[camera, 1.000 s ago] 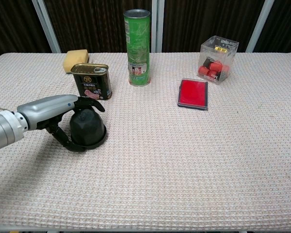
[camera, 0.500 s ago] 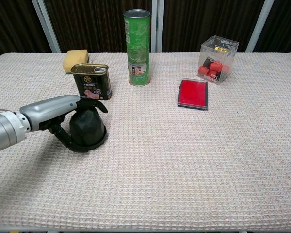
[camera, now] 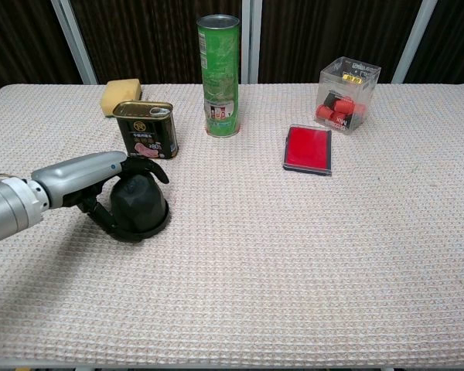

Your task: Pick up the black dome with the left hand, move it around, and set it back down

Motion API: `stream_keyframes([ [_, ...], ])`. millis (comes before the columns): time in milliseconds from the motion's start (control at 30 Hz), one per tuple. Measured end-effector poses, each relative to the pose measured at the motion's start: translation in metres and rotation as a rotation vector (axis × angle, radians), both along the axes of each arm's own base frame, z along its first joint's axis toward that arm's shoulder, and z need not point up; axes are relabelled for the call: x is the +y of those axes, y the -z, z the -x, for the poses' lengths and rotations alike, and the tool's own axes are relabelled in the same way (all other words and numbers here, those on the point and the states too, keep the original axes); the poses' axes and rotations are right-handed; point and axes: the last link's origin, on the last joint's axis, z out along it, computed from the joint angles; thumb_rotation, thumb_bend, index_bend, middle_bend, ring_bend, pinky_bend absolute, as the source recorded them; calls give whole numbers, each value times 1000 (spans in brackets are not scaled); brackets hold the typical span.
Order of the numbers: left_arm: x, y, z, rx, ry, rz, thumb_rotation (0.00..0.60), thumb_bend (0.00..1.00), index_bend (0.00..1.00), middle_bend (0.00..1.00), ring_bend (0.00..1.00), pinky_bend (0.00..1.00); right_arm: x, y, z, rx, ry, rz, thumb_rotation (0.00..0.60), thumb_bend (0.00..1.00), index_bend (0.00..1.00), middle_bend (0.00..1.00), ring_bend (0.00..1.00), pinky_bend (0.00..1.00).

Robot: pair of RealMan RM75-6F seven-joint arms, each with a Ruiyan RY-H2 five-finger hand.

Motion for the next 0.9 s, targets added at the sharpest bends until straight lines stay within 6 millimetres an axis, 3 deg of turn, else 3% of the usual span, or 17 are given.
stream_keyframes([
  [500,0,-9,-9,-29,24,-28,600,173,335,398,233,362,0,0,0,-4,-4,0,600,162,0,0,0,0],
  [900,-3,-35,-14,-64,24,-39,600,200,403,448,286,417,0,0,-1,-6,-8,1,600,162,0,0,0,0],
])
